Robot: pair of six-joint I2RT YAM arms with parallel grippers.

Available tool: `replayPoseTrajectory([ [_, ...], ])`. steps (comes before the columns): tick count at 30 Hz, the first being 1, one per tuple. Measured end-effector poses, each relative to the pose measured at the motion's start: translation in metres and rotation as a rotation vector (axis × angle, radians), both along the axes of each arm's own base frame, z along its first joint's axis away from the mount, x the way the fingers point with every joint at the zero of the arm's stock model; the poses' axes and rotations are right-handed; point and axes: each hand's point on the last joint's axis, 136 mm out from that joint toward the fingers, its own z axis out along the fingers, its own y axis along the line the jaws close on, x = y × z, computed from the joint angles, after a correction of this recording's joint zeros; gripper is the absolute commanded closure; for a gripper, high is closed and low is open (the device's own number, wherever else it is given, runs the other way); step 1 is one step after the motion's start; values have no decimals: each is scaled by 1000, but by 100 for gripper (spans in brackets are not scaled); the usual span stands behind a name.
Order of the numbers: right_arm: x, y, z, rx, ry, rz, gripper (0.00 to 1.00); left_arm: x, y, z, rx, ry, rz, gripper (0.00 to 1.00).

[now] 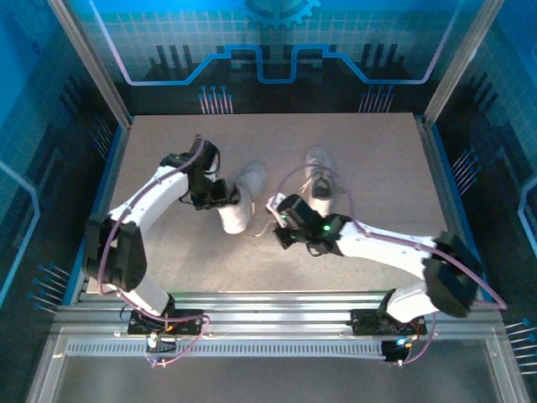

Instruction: Tie the shoes

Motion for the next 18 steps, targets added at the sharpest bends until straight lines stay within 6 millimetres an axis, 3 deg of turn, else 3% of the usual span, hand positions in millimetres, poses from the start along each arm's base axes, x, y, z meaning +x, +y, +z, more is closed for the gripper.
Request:
replayPoseTrajectory([
  [3, -2, -39, 16, 36, -25, -81, 100, -27, -13, -5, 22, -2, 5, 87],
  [5, -2, -66, 33, 74, -54, -140, 100, -41, -19, -10, 39, -9, 12, 79],
  [8, -3, -93, 57, 131, -92, -195, 100, -53, -31, -19, 47, -15, 15, 59],
  [11, -6, -105, 67, 164, -97, -213, 100, -53, -40, -20, 47, -44, 10, 47],
  [15, -11, -110, 59, 156, -48, -212, 100, -50, -40, -15, 62, -69, -4, 41],
  [18, -15, -112, 53, 145, -20, -213, 100, -40, -34, 0, 89, -117, -23, 39],
])
